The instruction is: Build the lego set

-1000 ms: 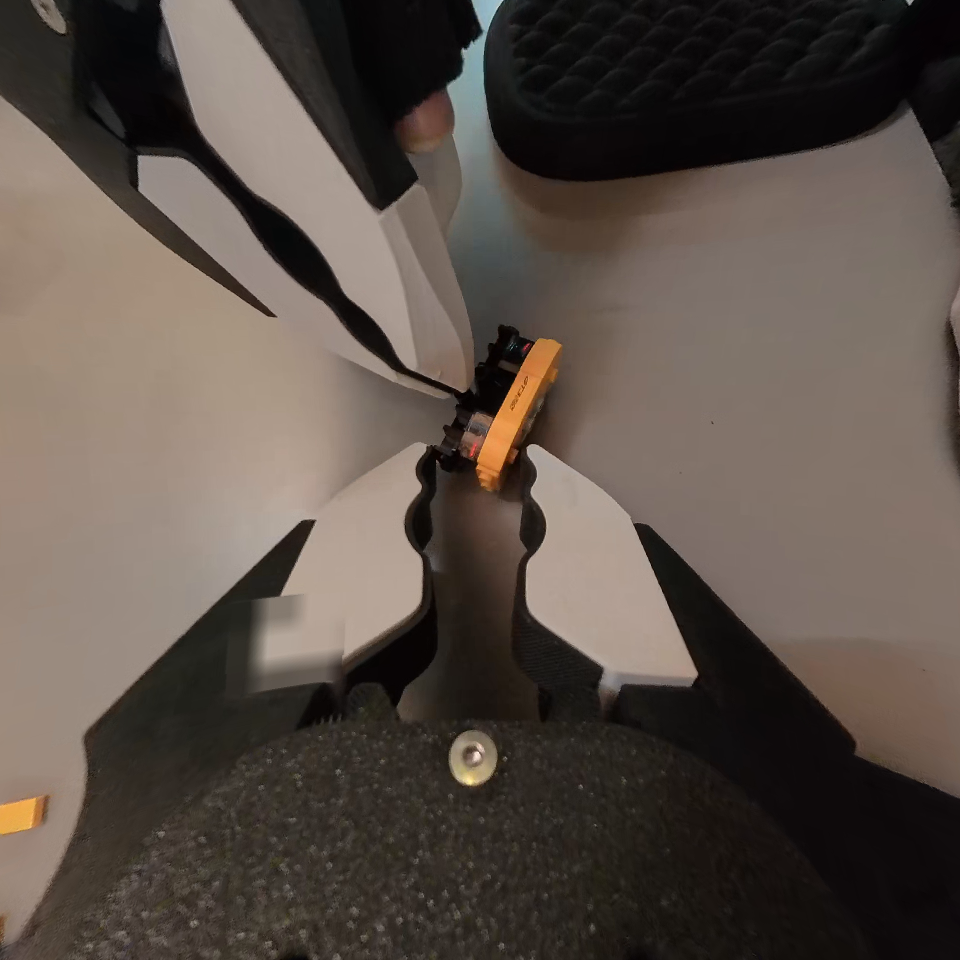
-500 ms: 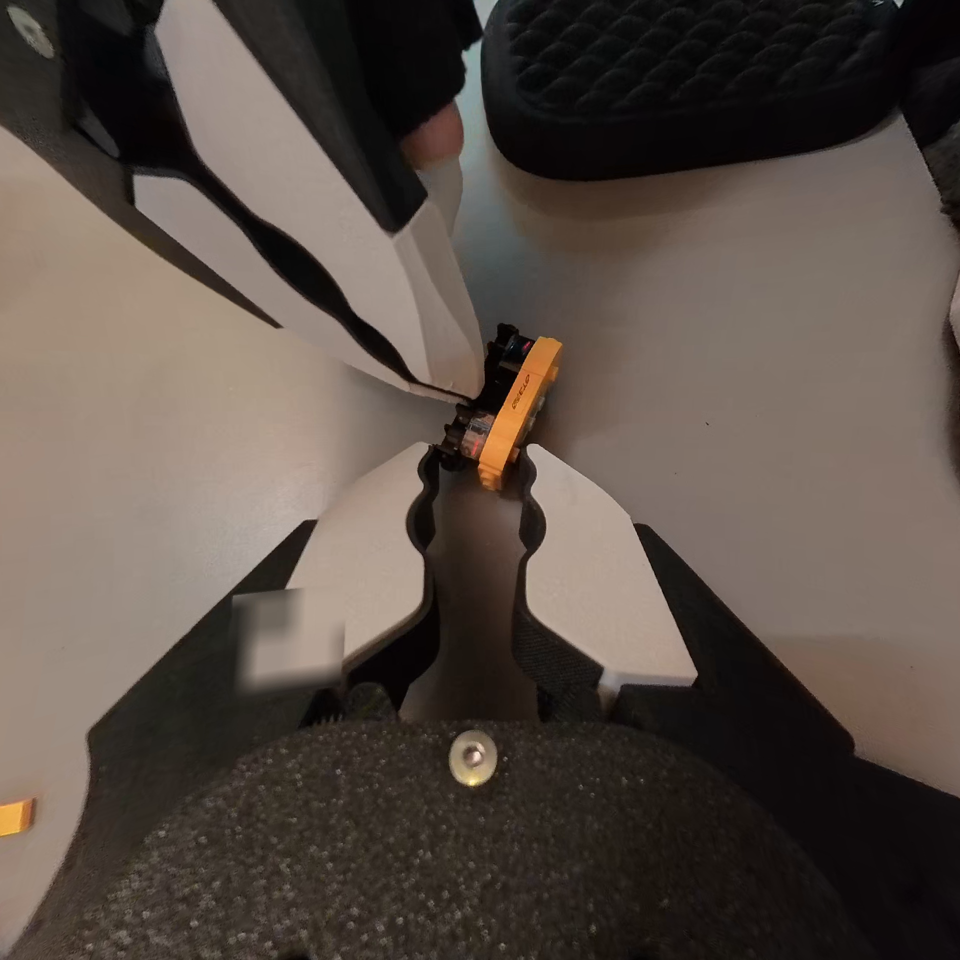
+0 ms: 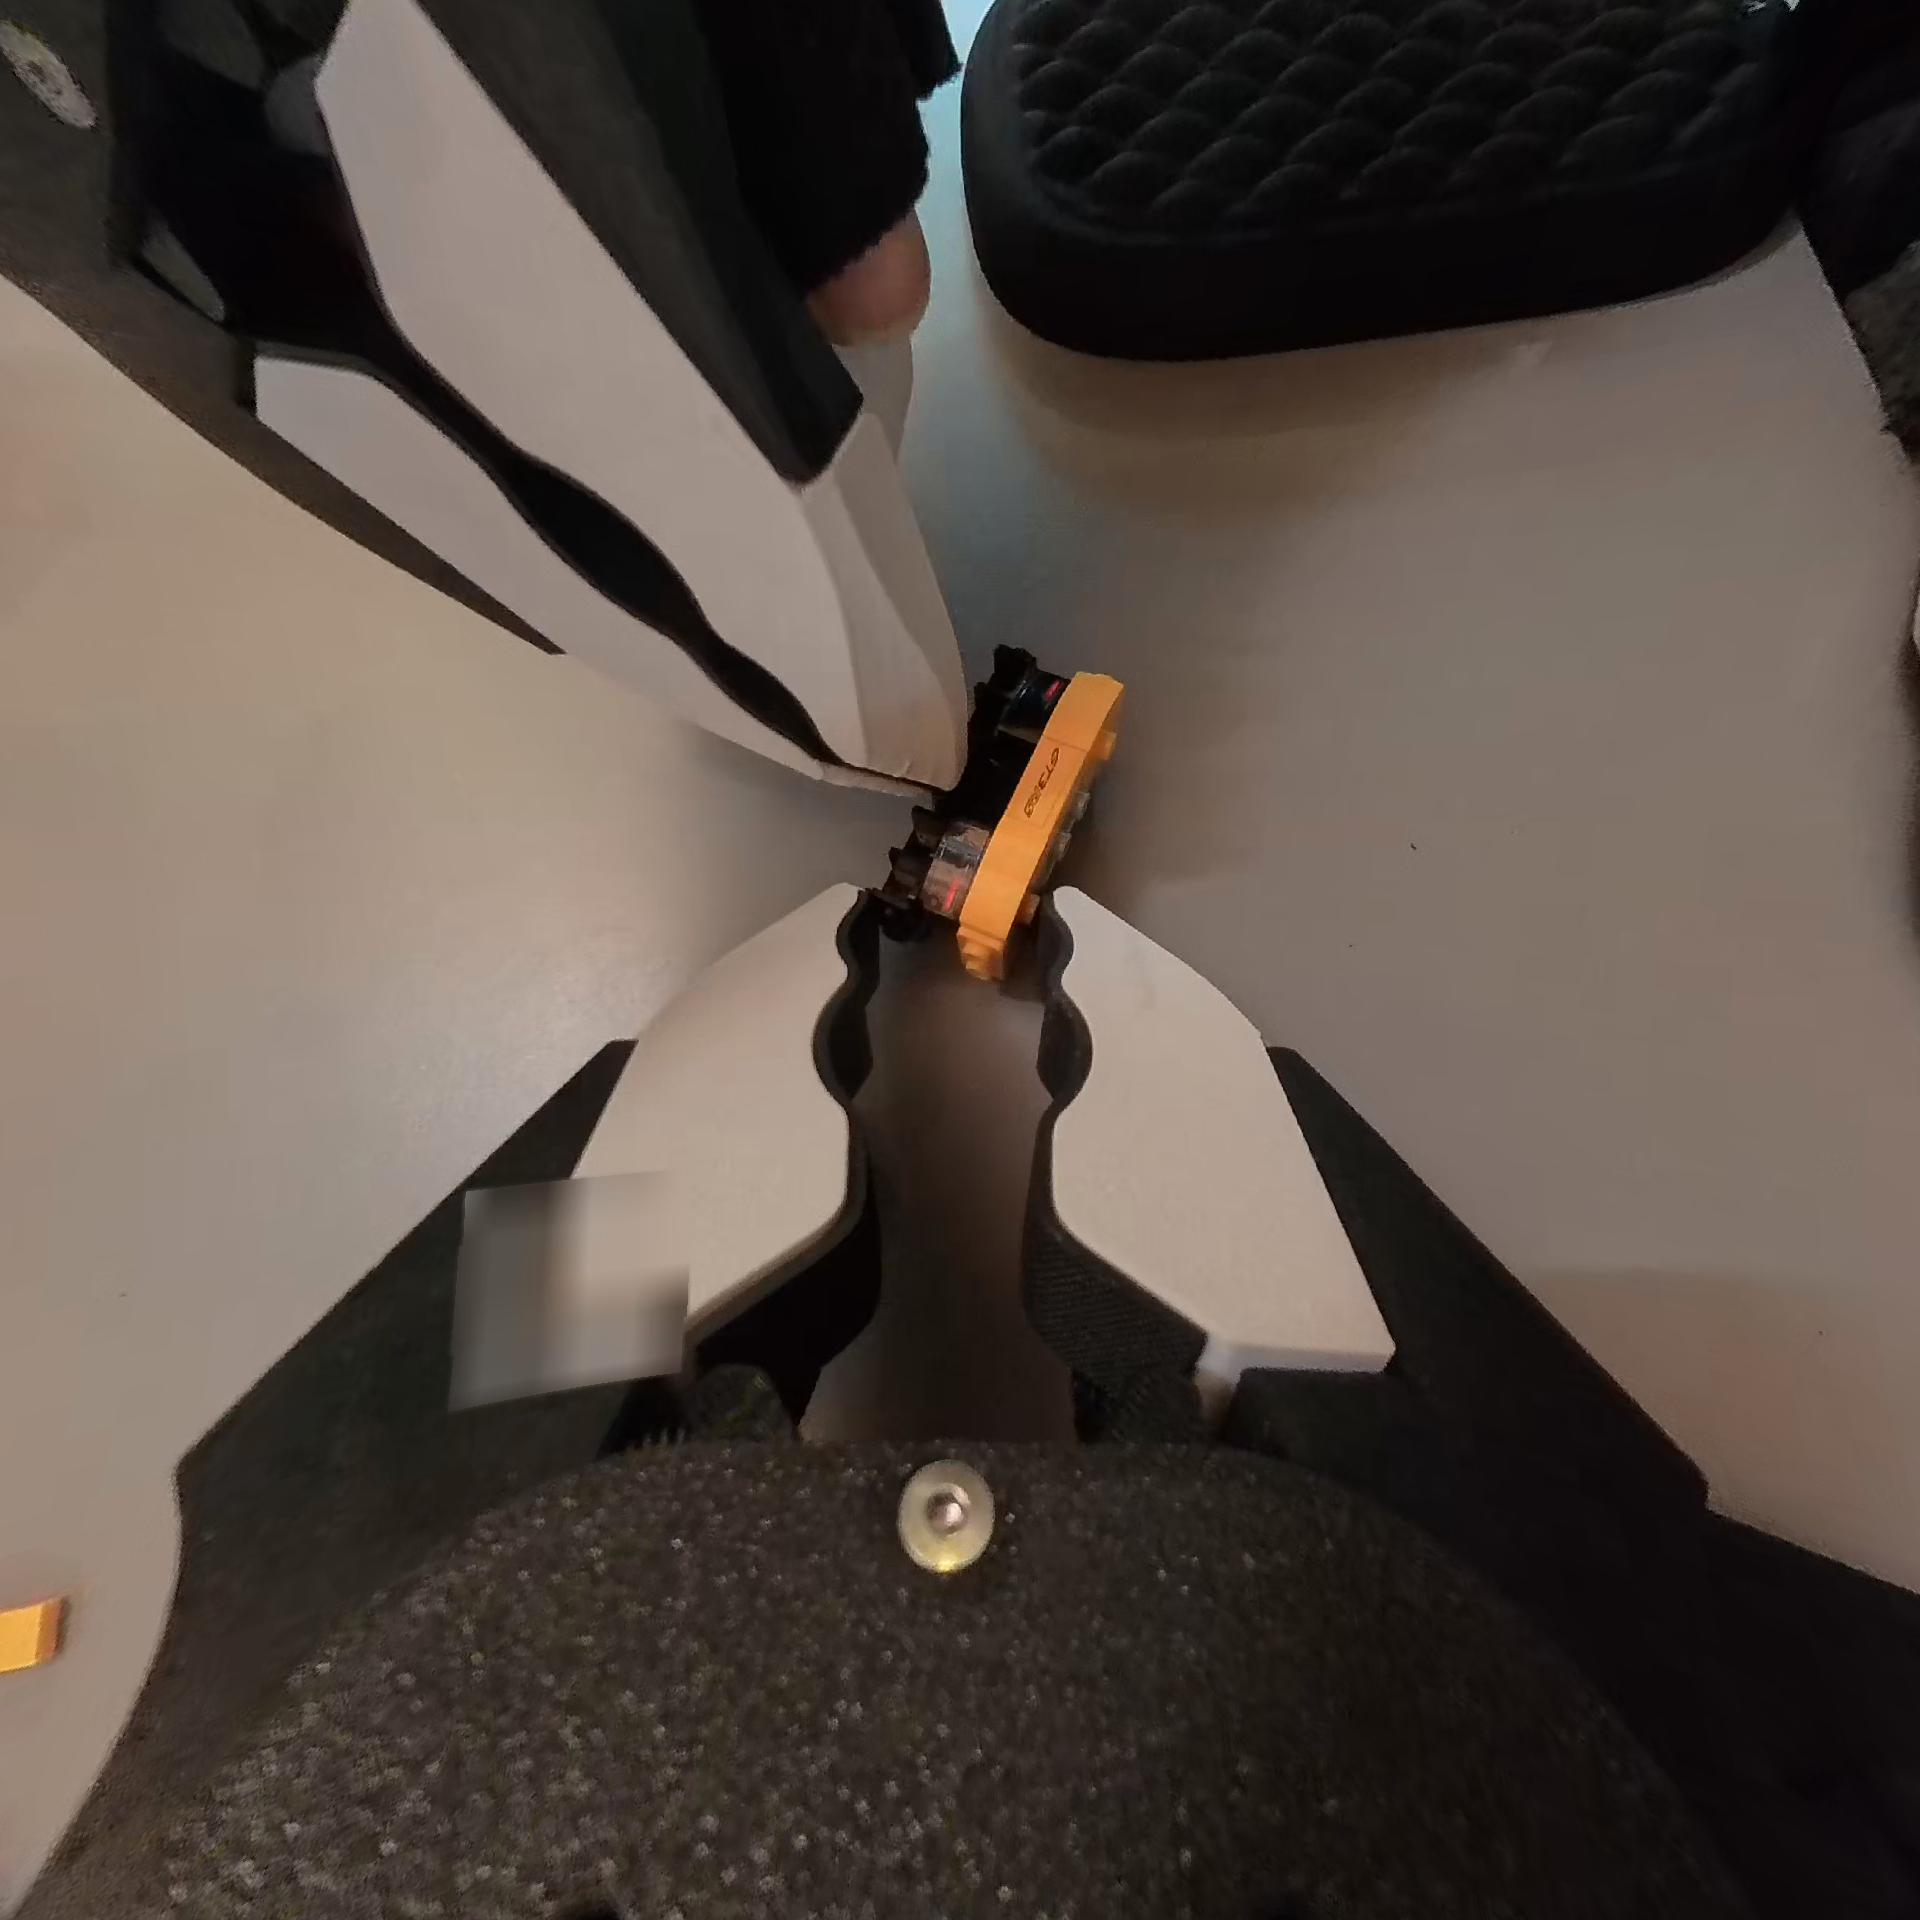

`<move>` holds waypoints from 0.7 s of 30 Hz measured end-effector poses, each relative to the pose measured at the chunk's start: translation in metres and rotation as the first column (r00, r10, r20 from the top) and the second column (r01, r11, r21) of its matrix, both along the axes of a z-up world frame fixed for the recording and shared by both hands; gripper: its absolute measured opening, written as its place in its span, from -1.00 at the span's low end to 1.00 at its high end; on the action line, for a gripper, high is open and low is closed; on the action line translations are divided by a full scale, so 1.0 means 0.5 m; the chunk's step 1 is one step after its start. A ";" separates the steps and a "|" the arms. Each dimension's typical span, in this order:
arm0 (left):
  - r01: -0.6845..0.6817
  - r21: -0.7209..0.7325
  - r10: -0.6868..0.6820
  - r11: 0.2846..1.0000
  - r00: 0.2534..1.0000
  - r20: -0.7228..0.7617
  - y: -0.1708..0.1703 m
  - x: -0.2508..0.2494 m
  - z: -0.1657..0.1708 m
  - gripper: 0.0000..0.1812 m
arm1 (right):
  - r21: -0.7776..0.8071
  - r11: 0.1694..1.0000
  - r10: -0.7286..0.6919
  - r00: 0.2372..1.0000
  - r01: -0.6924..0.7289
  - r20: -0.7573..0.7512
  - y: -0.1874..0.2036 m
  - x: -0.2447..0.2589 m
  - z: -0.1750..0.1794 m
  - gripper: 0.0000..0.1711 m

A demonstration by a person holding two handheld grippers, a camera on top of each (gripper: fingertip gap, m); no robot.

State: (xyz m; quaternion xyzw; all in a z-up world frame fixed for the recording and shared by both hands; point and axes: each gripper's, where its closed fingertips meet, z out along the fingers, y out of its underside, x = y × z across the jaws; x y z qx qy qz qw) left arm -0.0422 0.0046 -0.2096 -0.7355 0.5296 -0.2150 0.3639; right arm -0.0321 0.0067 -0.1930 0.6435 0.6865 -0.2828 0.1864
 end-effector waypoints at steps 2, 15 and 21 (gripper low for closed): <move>0.000 0.000 0.000 1.000 1.000 0.000 0.000 0.000 0.000 -0.69 | 0.005 1.000 -0.001 1.000 0.001 0.005 0.000 0.000 0.000 -1.00; 0.000 -0.001 0.000 1.000 1.000 0.002 0.000 0.000 0.001 -0.69 | 0.000 0.994 -0.102 0.960 0.105 -0.260 0.023 -0.021 0.057 -0.92; 0.000 -0.002 0.000 1.000 1.000 0.003 0.000 0.000 0.002 -0.68 | 0.091 0.987 -0.086 0.912 0.133 -0.401 0.013 0.006 0.037 -0.90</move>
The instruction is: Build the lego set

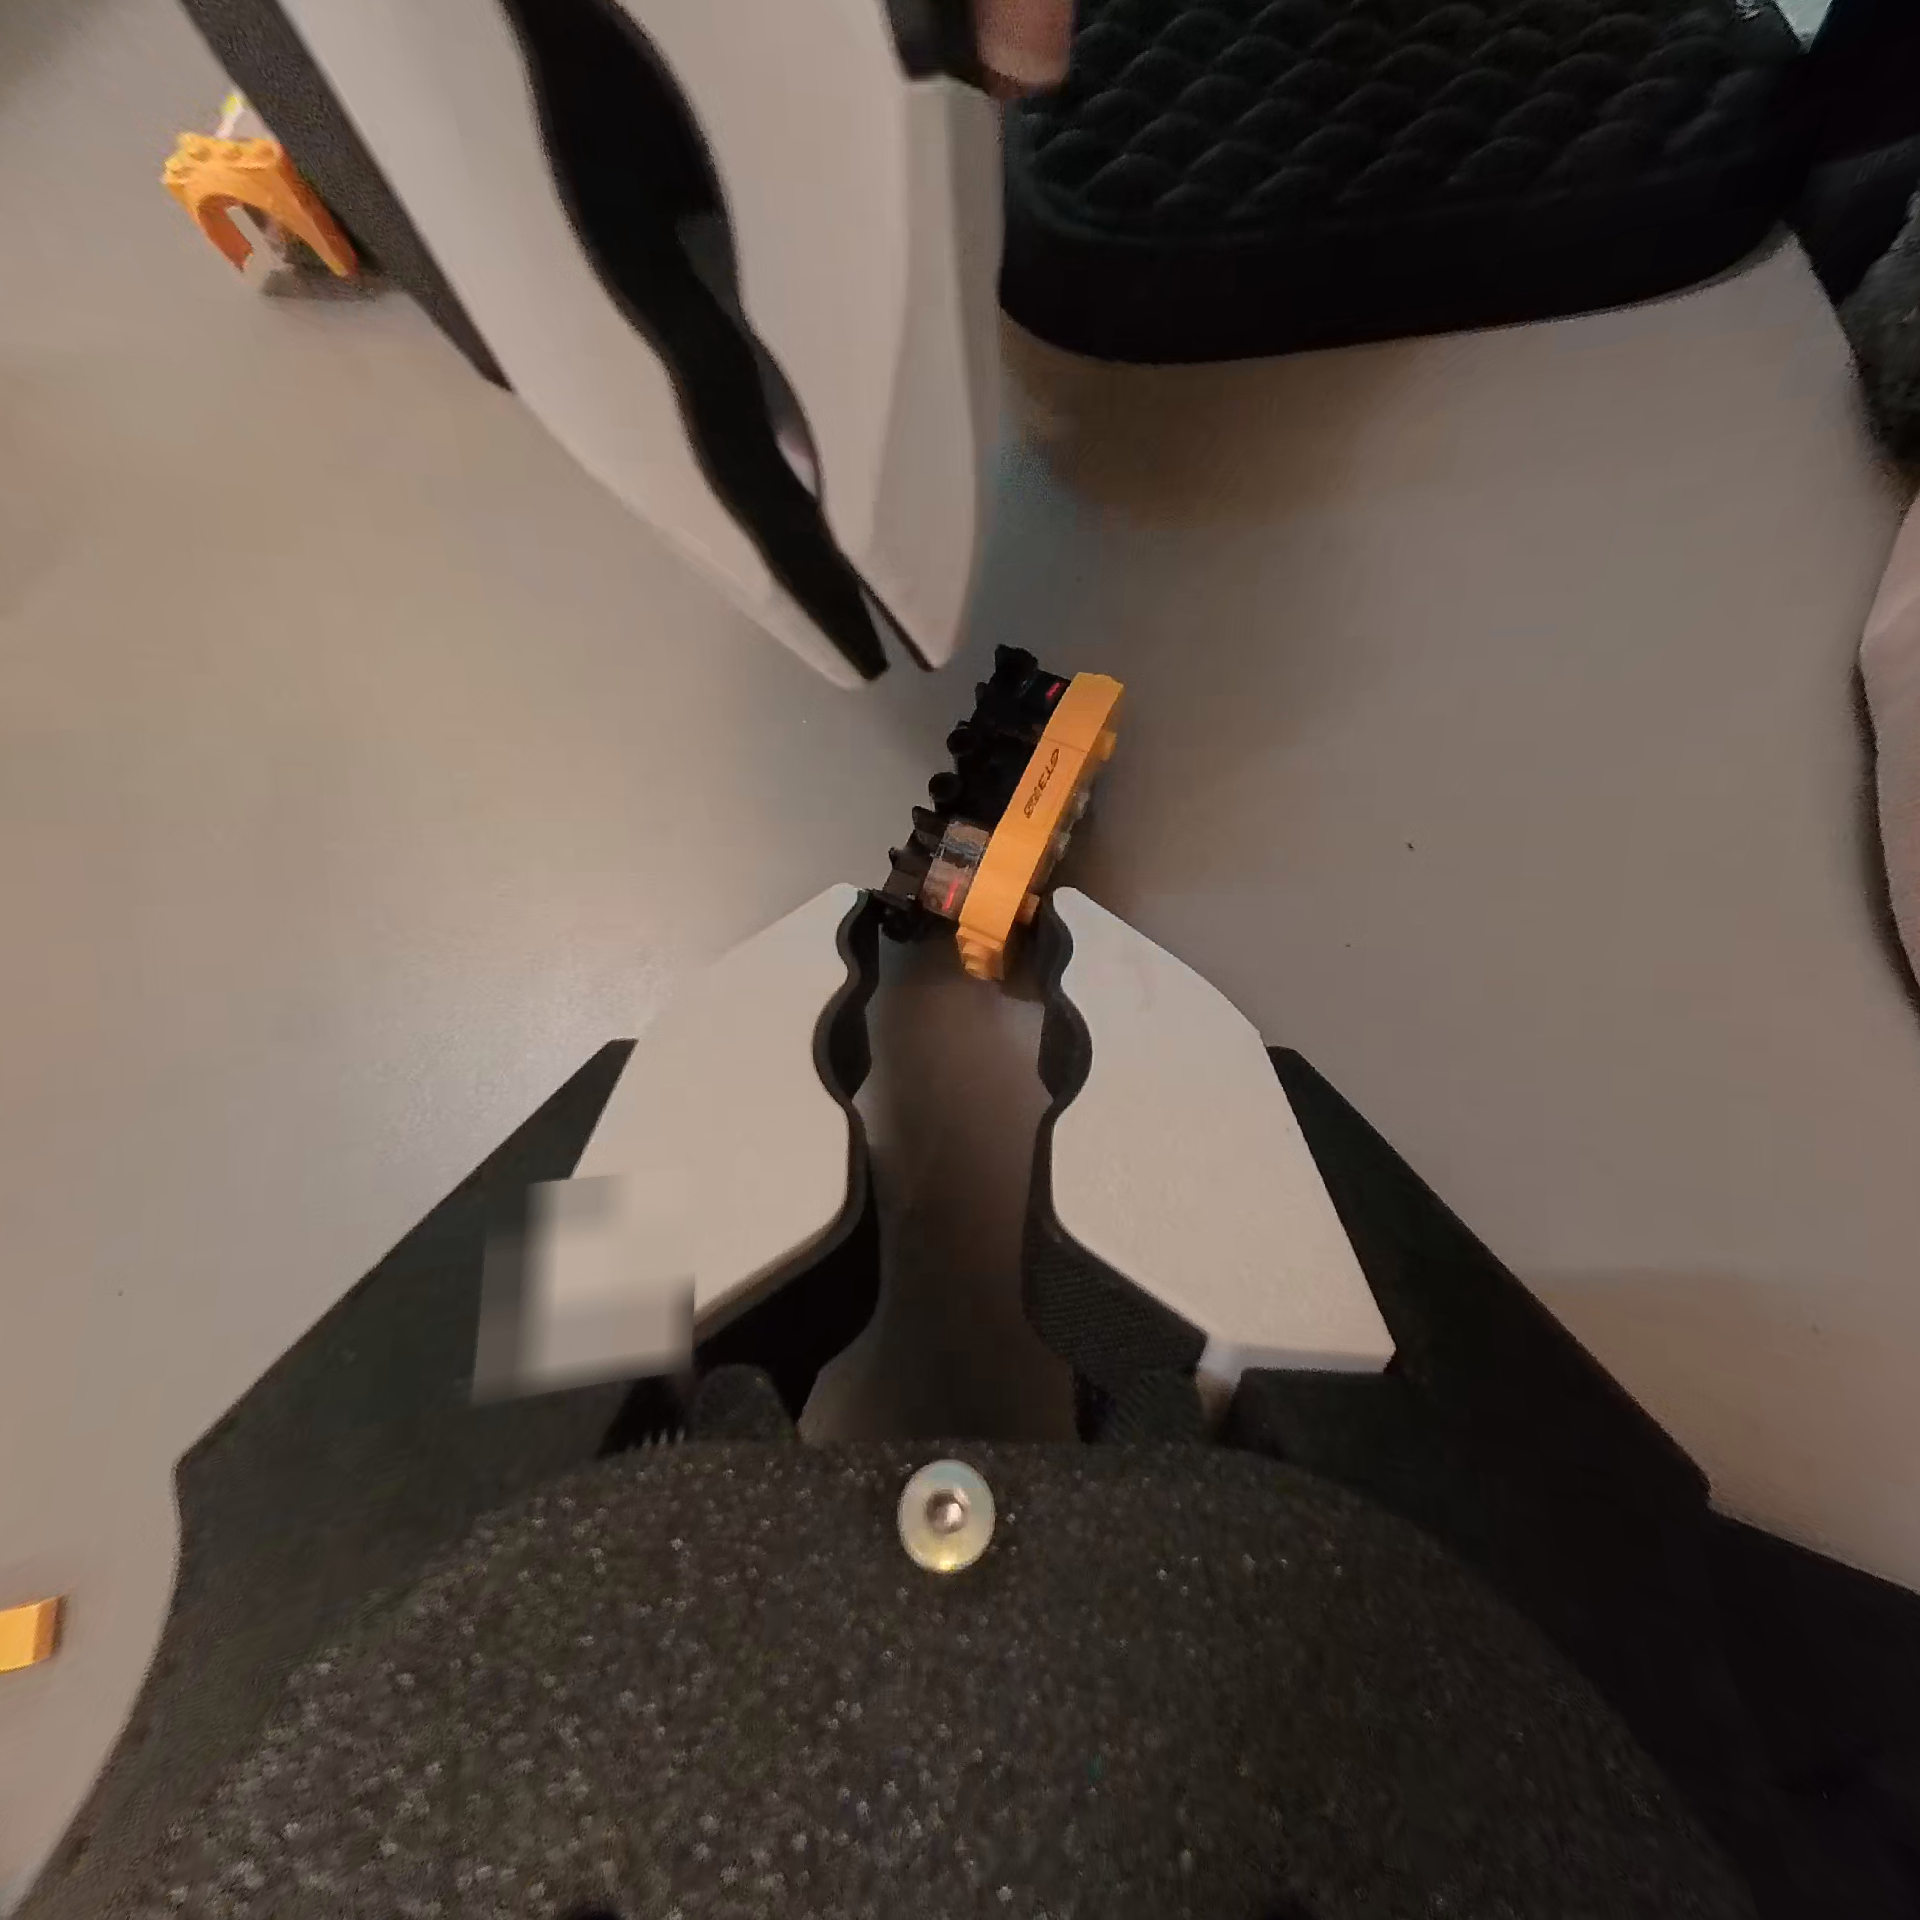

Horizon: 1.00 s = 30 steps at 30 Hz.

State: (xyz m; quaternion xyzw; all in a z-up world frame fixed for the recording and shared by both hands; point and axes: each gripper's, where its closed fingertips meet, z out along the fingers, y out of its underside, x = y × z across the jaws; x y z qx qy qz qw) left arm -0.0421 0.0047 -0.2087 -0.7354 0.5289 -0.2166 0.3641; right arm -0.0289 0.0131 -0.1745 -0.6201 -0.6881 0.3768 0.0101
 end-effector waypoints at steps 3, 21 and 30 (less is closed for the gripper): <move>0.000 0.016 0.000 1.000 1.000 -0.004 0.001 -0.002 0.001 -0.68 | 0.118 0.993 0.037 0.993 -0.024 -0.108 -0.009 0.002 -0.014 -0.88; -0.054 -0.083 0.055 0.995 0.998 0.011 0.007 -0.007 0.002 -0.68 | 0.017 0.997 -0.069 0.997 0.070 -0.044 0.001 -0.013 -0.006 -0.98; -0.051 -0.050 0.051 0.997 0.999 -0.004 0.006 -0.007 0.000 -0.68 | 0.043 0.998 -0.049 0.995 0.045 0.092 0.000 -0.010 -0.031 -1.00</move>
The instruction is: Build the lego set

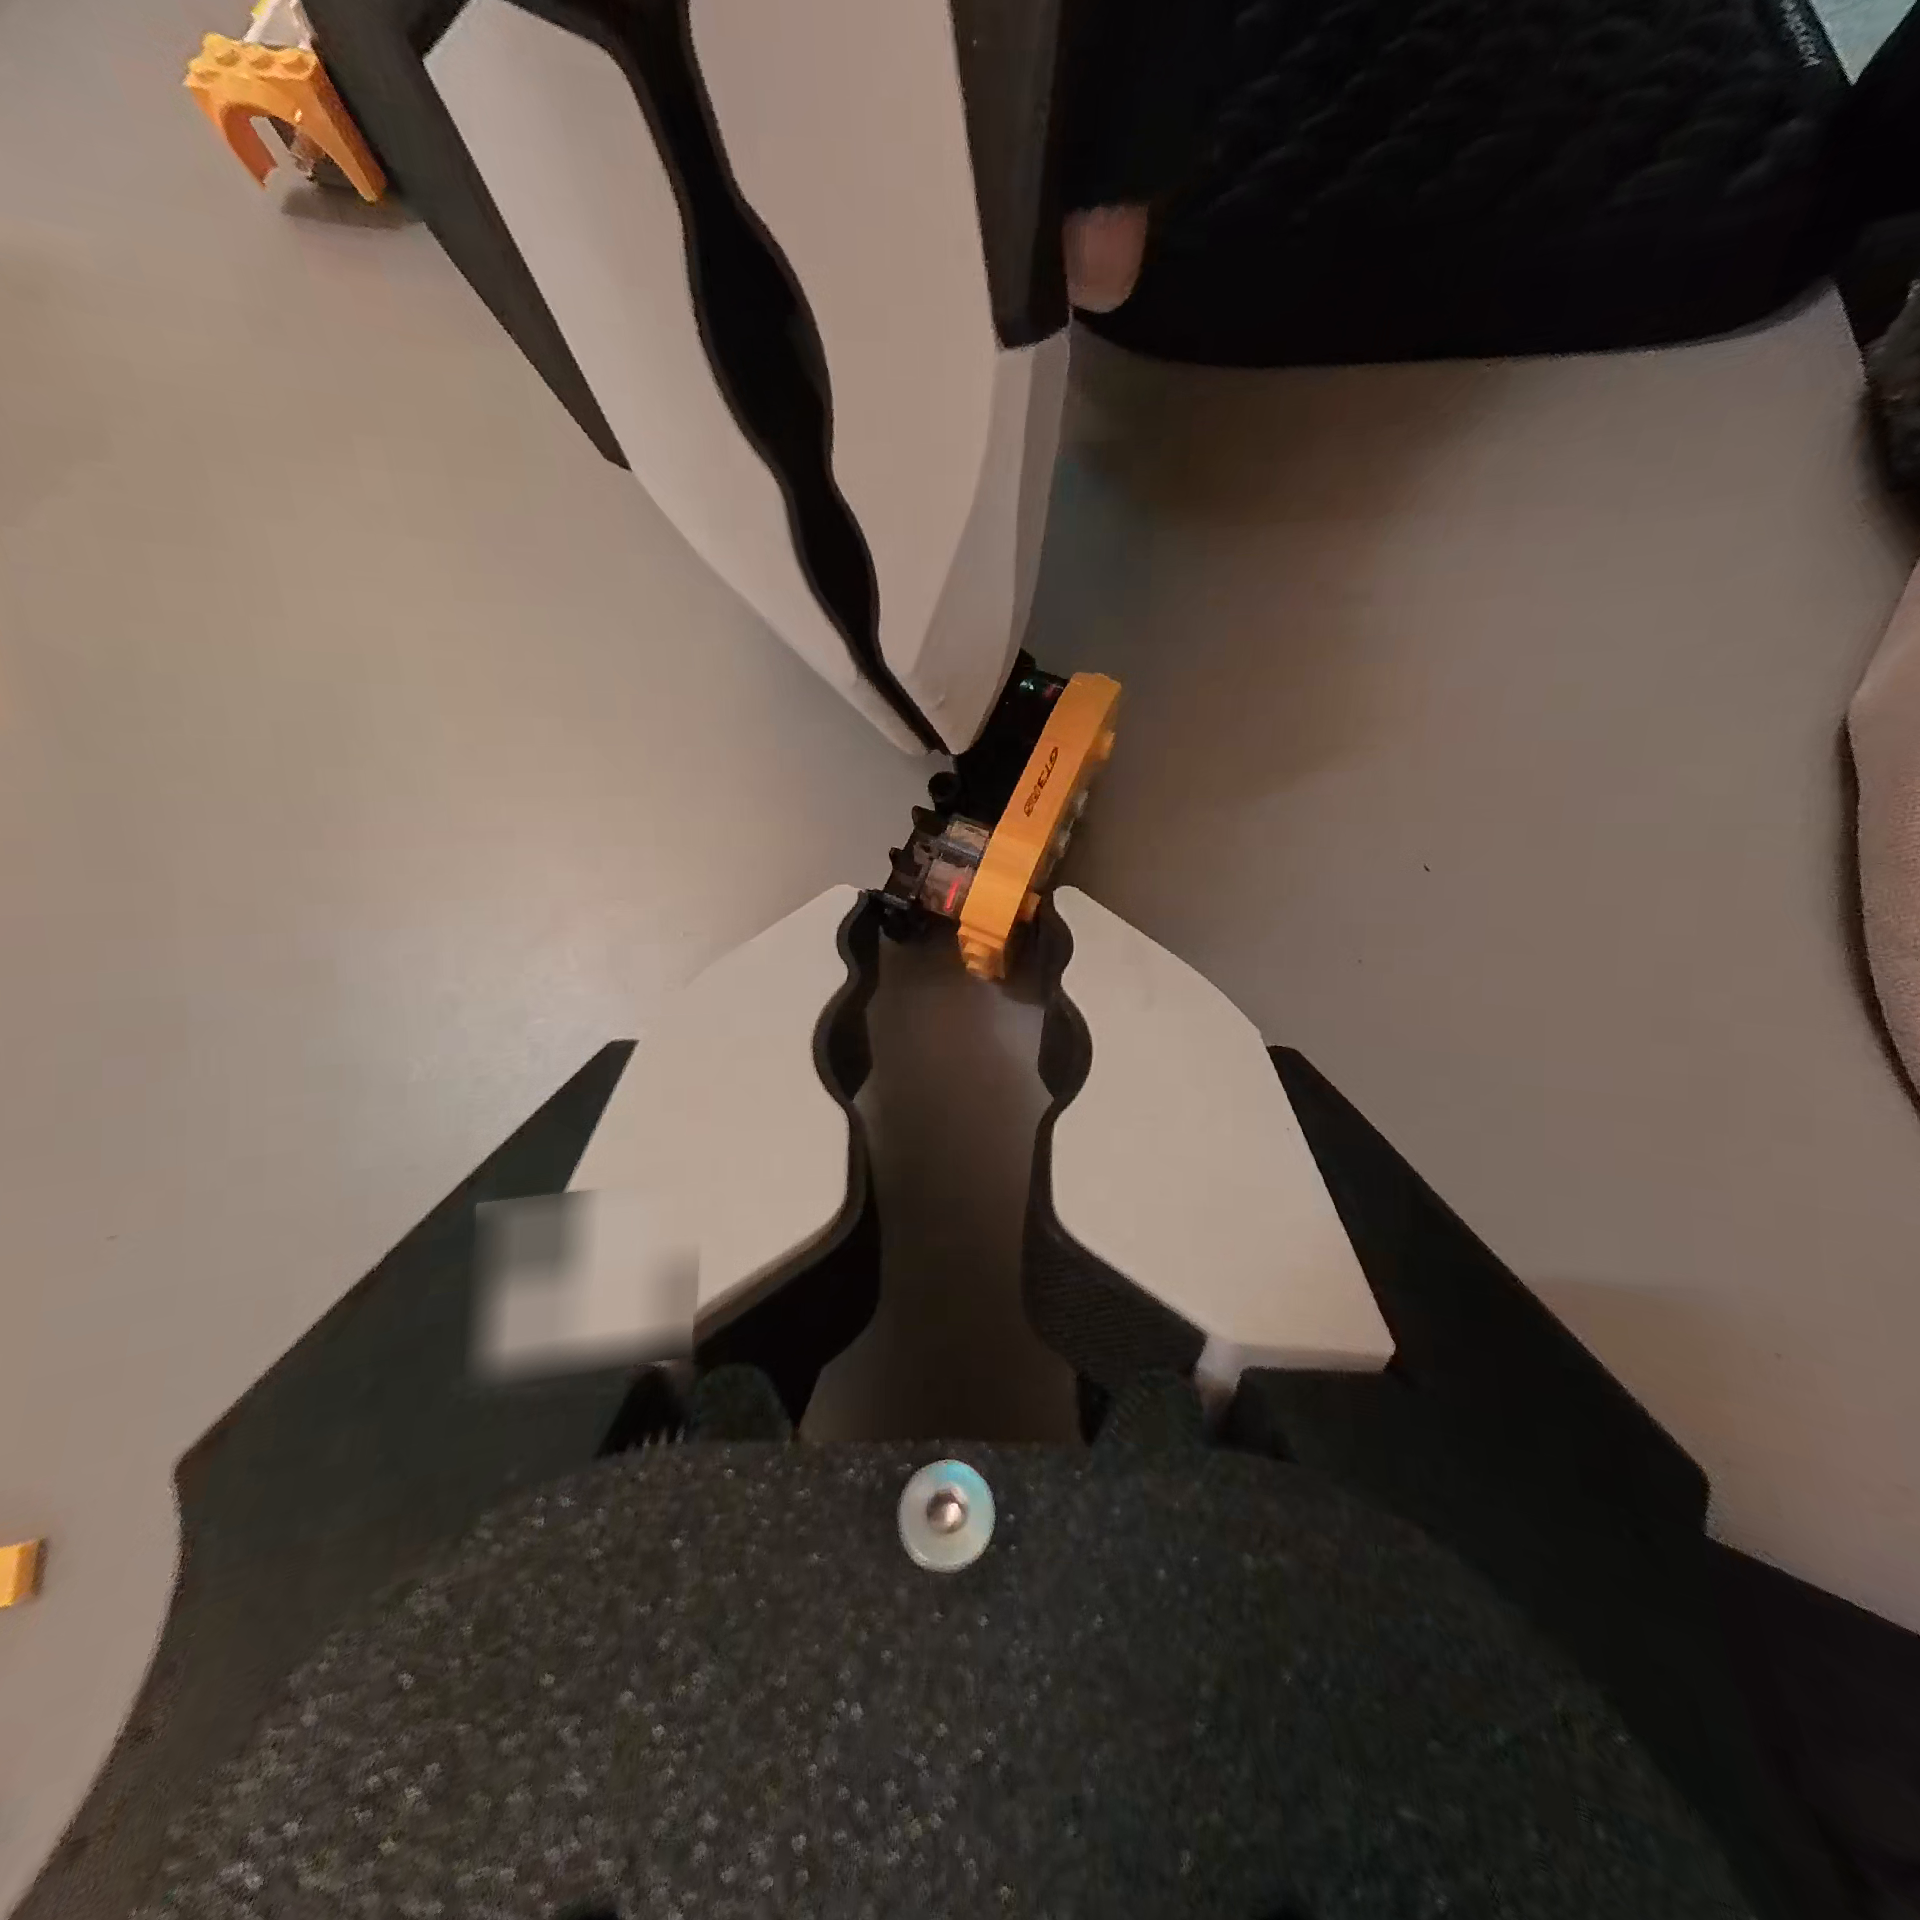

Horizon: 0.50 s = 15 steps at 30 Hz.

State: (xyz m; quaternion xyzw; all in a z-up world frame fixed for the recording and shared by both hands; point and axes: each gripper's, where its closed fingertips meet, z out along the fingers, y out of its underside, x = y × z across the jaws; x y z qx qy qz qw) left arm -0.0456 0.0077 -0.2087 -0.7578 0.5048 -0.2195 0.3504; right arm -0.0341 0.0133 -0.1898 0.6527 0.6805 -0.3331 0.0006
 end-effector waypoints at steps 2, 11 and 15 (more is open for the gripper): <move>0.000 0.001 0.000 1.000 1.000 -0.001 0.000 0.000 0.000 -0.68 | 0.017 1.000 0.014 1.000 -0.015 0.010 -0.001 0.000 0.000 -1.00; 0.001 0.006 -0.001 1.000 1.000 -0.005 -0.002 -0.001 -0.002 -0.68 | 0.085 0.994 0.061 0.995 -0.067 0.073 -0.004 0.003 -0.005 -1.00; 0.001 0.006 -0.001 1.000 1.000 -0.005 -0.002 -0.001 -0.002 -0.68 | 0.069 0.997 0.042 0.998 -0.045 0.039 -0.005 0.003 -0.005 -1.00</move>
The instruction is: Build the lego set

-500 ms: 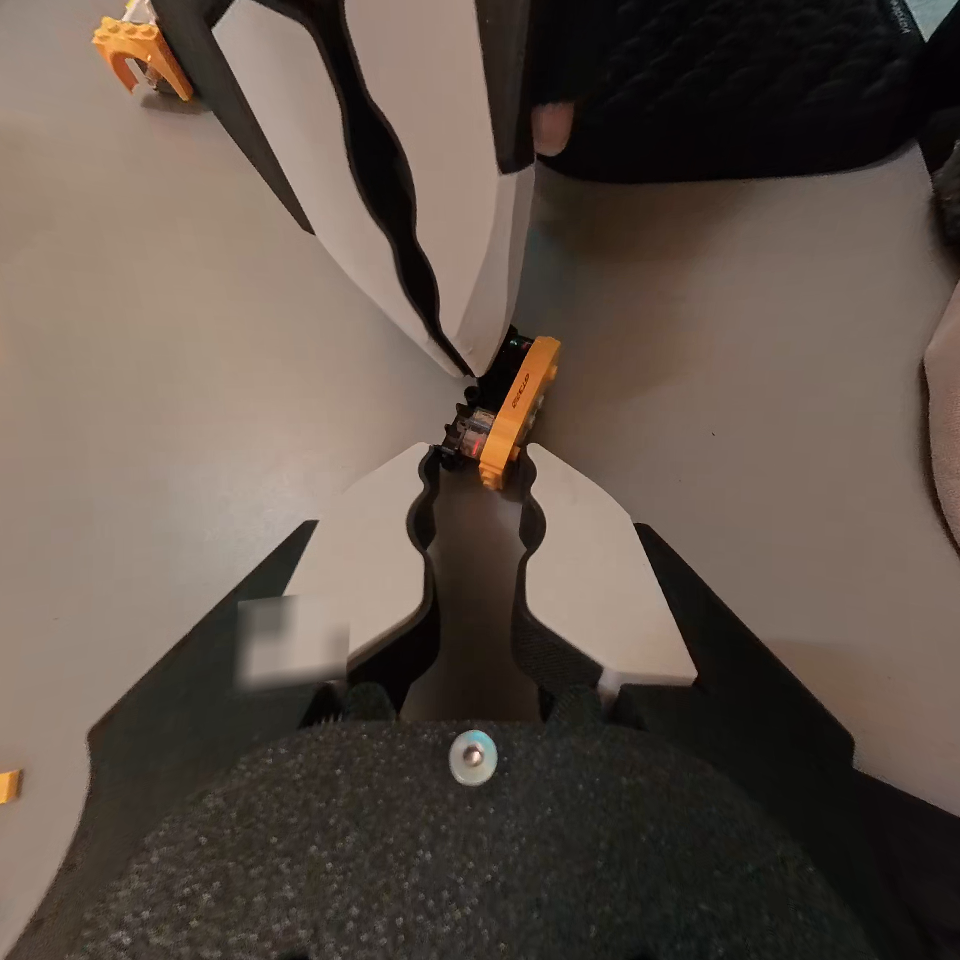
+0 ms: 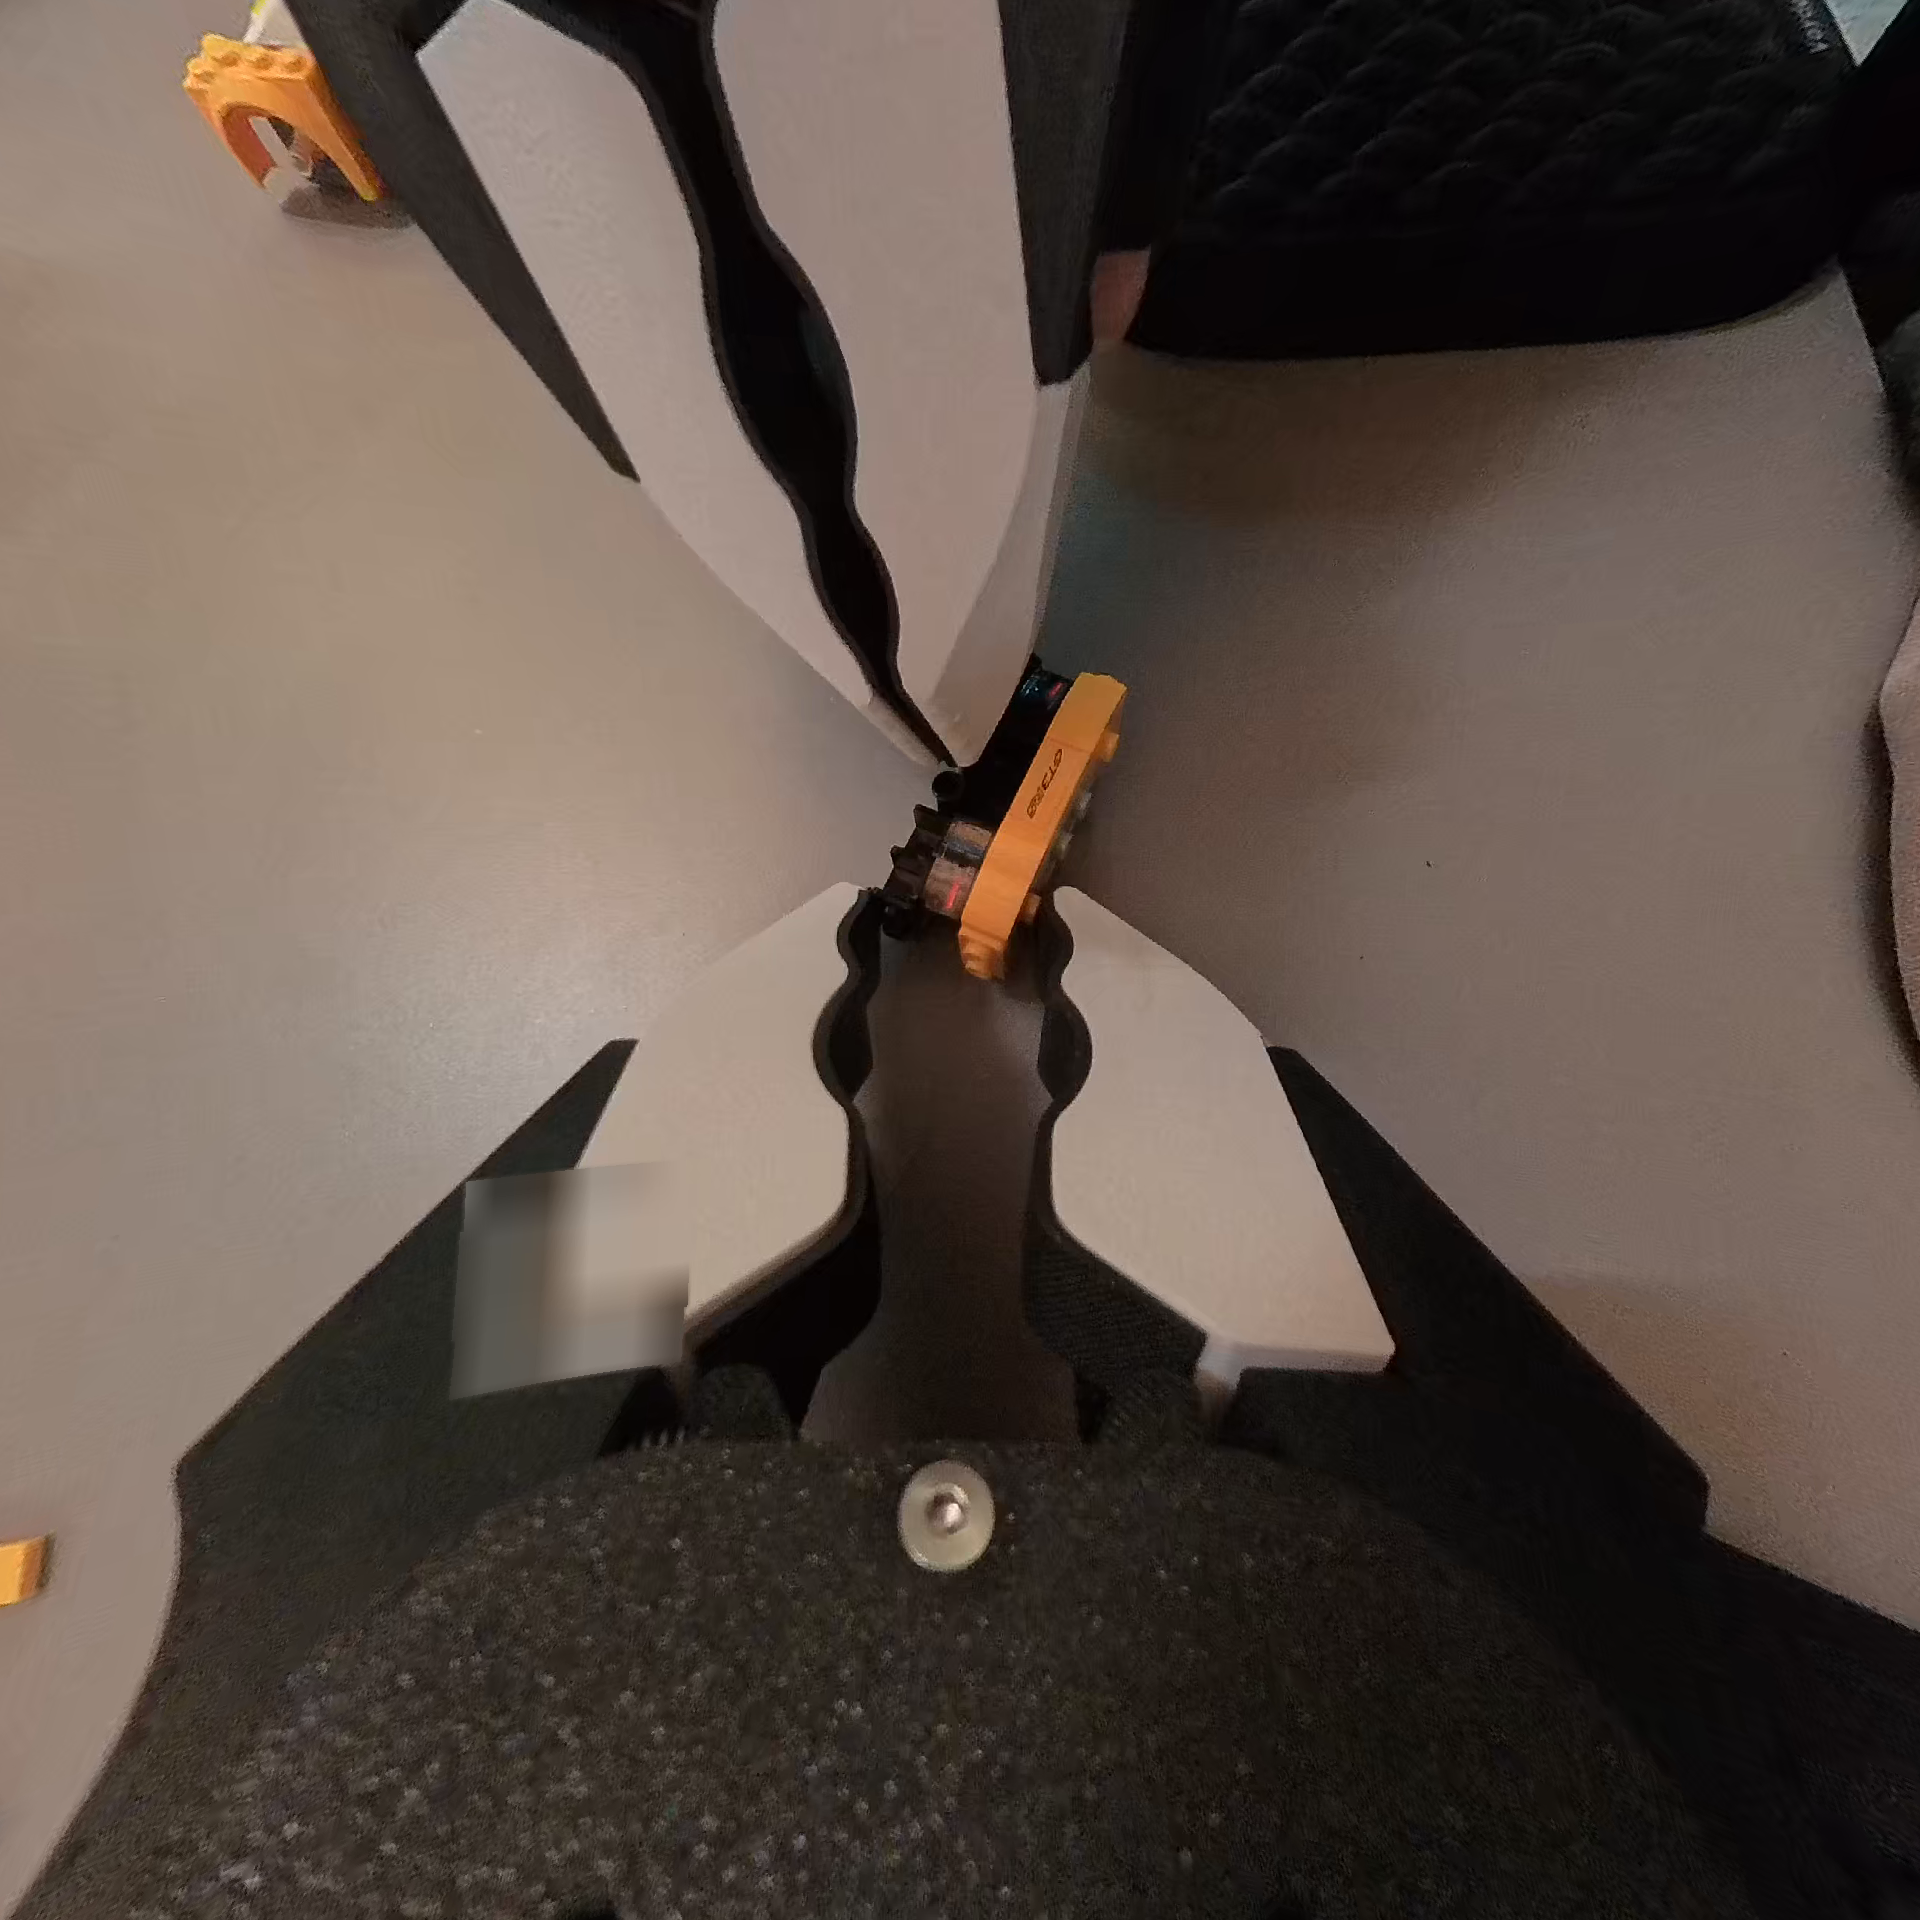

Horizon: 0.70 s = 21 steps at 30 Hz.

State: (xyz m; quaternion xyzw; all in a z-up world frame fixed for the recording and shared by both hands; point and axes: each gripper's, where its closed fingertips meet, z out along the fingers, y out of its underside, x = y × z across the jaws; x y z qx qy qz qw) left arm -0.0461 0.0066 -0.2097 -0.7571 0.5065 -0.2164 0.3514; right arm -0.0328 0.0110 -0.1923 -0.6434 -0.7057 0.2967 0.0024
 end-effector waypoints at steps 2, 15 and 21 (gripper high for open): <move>0.000 -0.001 0.000 1.000 1.000 0.001 0.000 0.000 0.000 -0.68 | 0.010 1.000 -0.002 1.000 0.002 -0.010 0.000 0.000 0.000 -0.99; 0.000 -0.038 0.002 0.999 0.998 0.058 -0.001 0.000 0.010 -0.69 | -0.039 0.988 -0.150 0.904 0.147 -0.400 0.041 -0.013 0.107 -0.74; -0.068 -0.265 0.162 0.962 0.921 0.354 0.029 -0.019 0.078 -0.68 | -0.017 0.975 -0.187 0.784 0.220 -0.592 0.036 0.001 0.103 -0.37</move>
